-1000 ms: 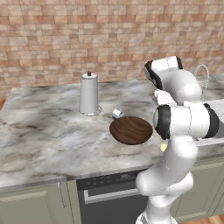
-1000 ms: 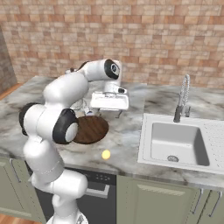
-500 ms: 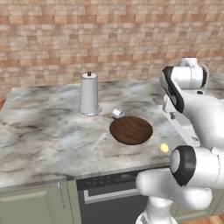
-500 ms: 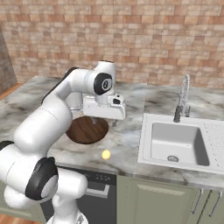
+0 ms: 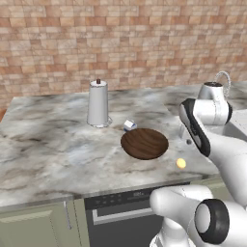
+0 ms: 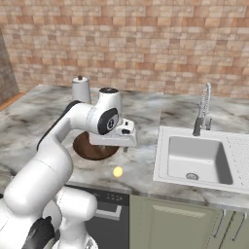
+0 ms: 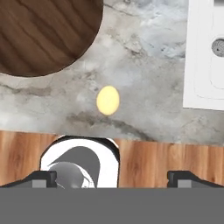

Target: Gather the eggs and milk located in the vicinity of the sink area and place them right next to the bowl.

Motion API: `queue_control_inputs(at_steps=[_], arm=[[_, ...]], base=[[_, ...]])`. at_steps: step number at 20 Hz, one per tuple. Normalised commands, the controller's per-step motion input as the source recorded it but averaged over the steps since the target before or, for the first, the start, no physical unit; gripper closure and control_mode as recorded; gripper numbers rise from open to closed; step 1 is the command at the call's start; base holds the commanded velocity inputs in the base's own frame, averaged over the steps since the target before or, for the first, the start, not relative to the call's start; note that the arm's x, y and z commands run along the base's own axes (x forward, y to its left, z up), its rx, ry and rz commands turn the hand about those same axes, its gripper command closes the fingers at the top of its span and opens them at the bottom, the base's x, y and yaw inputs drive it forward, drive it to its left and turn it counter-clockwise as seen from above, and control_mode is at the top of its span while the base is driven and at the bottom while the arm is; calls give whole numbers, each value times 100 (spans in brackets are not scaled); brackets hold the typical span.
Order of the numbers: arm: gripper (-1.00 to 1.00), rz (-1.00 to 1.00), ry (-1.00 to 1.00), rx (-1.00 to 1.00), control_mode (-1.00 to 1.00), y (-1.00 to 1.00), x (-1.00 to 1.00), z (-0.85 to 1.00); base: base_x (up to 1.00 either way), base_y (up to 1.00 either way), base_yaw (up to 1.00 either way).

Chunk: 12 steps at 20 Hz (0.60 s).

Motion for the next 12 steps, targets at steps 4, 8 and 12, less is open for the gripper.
queue_control_inputs(at_steps=[4,8,12], arm=[[-100,16,0,0,-100,0,7,-25],[-100,16,-11,0,-100,-1,27,-20],[-100,15,-7,0,-100,0,6,-8]], base=[[0,0,0],[0,0,0],[0,0,0]])
